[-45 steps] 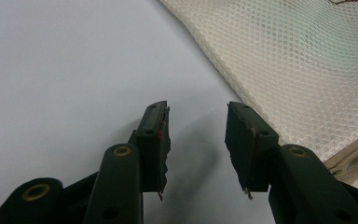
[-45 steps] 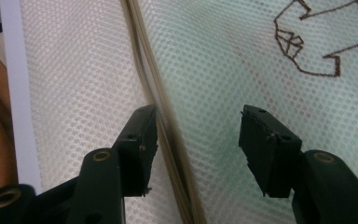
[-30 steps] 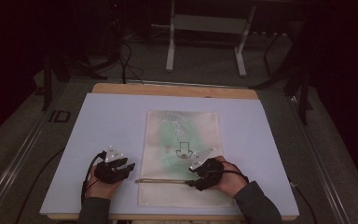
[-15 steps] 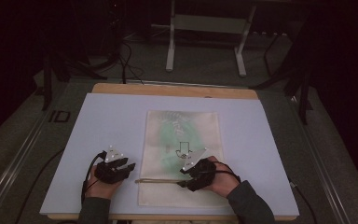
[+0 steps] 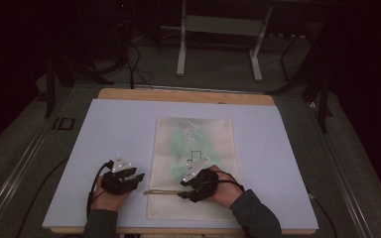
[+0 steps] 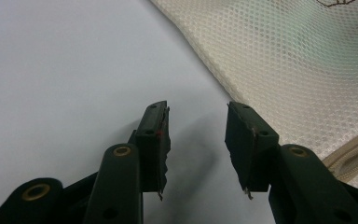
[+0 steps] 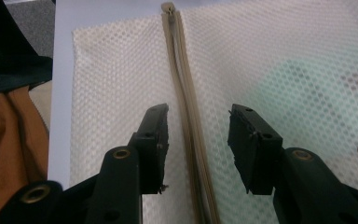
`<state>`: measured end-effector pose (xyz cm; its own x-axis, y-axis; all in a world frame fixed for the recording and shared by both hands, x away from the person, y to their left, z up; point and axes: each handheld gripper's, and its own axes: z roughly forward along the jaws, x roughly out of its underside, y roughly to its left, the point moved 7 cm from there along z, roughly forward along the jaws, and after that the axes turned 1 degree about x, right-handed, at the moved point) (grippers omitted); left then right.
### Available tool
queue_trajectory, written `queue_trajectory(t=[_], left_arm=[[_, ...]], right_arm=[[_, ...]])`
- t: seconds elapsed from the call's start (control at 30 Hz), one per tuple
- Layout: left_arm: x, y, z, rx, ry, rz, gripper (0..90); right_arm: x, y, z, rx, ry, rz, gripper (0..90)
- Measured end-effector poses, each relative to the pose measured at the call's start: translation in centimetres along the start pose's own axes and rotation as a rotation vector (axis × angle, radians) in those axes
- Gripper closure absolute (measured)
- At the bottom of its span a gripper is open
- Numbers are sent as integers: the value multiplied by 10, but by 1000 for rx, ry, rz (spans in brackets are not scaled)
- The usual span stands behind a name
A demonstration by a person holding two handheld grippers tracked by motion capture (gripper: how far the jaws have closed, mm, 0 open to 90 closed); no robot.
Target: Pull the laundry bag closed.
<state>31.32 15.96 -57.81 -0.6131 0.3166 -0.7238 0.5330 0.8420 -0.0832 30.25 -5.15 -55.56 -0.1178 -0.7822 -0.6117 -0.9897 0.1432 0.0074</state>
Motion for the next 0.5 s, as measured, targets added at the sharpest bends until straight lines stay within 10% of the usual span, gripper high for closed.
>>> queue_trajectory(t=[0.5], left_arm=[[0, 2, 0, 0, -4, -6, 584]], right_arm=[[-20, 6, 19, -21, -13, -22, 603]])
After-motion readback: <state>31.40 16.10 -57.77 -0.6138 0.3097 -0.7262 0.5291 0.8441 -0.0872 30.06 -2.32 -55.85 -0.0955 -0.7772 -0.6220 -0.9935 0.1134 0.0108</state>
